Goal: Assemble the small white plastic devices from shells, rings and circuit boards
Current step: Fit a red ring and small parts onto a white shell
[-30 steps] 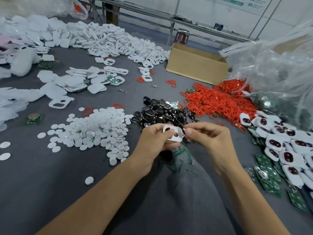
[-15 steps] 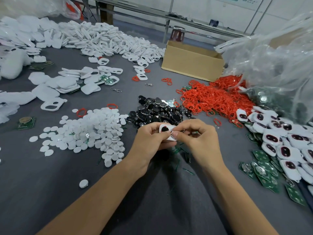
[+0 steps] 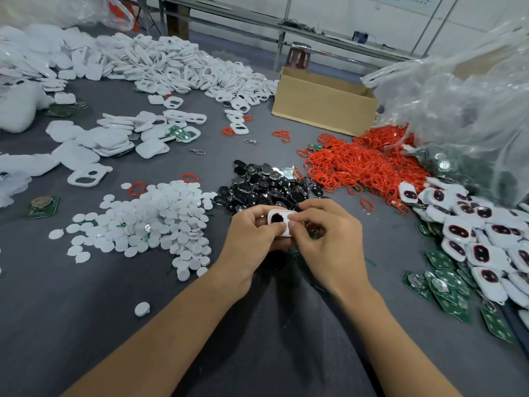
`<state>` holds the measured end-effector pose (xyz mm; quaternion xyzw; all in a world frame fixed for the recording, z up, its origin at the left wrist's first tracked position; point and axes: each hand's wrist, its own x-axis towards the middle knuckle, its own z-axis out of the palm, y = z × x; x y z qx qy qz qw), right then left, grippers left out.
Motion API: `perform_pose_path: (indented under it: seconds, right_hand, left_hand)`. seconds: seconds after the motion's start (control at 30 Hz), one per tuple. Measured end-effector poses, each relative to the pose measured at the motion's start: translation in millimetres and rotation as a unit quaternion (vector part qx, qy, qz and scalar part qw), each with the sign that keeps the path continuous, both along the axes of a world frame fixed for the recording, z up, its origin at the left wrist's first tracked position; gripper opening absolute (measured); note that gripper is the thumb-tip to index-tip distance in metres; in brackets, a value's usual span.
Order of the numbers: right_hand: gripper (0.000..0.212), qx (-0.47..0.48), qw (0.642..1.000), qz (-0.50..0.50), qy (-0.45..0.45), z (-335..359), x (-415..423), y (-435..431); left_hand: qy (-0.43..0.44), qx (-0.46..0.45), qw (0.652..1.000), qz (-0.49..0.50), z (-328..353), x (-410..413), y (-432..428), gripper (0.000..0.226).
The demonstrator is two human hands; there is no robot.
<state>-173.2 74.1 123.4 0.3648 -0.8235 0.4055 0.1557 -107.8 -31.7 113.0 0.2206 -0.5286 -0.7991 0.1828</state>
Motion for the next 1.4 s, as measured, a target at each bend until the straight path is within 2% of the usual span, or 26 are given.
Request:
perform_pose_path:
  seconds: [0.13, 0.23, 0.3, 0.4, 0.47, 0.53, 0.7, 0.8, 0.97, 1.07, 1.2, 1.27, 1.3, 1.4]
  right_hand:
    - [0.011, 0.047, 0.994, 0.007, 0.101, -0.4, 2.3, 1.0]
    - [0.014, 0.061, 0.991, 0.018, 0.115, -0.3, 1.0, 1.4]
    - [0.016, 0.034, 0.995, 0.033, 0.092, -0.3, -0.3, 1.6]
    - [0.021, -0.038, 0.999, 0.034, -0.003, 0.0, -0.1, 2.7]
    - [0.022, -0.084, 0.990, 0.014, -0.111, 1.3, -0.5, 3.5]
    - [0.019, -0.111, 0.978, 0.014, -0.179, 2.2, -1.4, 4.3]
    - [0.013, -0.068, 0.962, 0.026, -0.262, 3.1, -3.2, 3.8]
    - [0.014, -0.093, 0.942, 0.020, -0.321, 4.1, -6.3, 4.6]
    - [0.010, -0.153, 0.890, 0.029, -0.428, 7.6, -13.7, 14.5]
    - [0.012, -0.172, 0.868, 0.059, -0.462, 7.8, -19.5, 21.5]
    - [0.012, -0.175, 0.860, 0.085, -0.471, 5.4, -21.6, 22.7]
    - [0.019, -0.191, 0.856, 0.087, -0.473, 5.9, -21.5, 21.5]
    - [0.024, -0.198, 0.862, 0.073, -0.461, 7.3, -22.1, 20.9]
    - [0.023, -0.176, 0.925, -0.006, -0.336, 19.4, -20.8, 14.5]
  left_hand:
    - [0.000, -0.013, 1.000, 0.005, 0.7, 1.2, 0.5, 0.018]
    - [-0.002, -0.020, 1.000, 0.006, 0.6, 1.7, 0.3, 0.018]
    - [0.002, -0.018, 1.000, 0.008, 0.8, 1.7, 0.1, 0.018]
    - [0.006, -0.016, 1.000, 0.015, 0.7, 0.5, 0.8, 0.019]
    - [0.004, -0.024, 0.999, 0.024, 0.0, 0.0, 1.8, 0.021]
    - [0.003, -0.032, 0.999, 0.026, -0.8, 0.1, 2.4, 0.021]
    - [0.015, -0.039, 0.999, -0.003, -2.6, 0.4, 2.2, 0.017]
    - [0.026, -0.022, 0.999, -0.040, -2.1, 1.9, 1.3, 0.018]
    - [0.050, -0.057, 0.989, -0.126, -0.6, 4.2, 1.2, 0.053]
    - [0.074, -0.038, 0.988, -0.131, 0.7, 4.6, 1.4, 0.053]
    - [0.087, -0.001, 0.989, -0.122, 2.3, 6.4, 2.4, 0.043]
    - [0.092, -0.003, 0.989, -0.116, 2.5, 6.4, -0.1, 0.041]
    - [0.091, -0.003, 0.990, -0.111, 2.5, 6.0, -1.8, 0.040]
    - [0.075, -0.006, 0.992, -0.100, 2.6, 5.8, -4.3, 0.040]
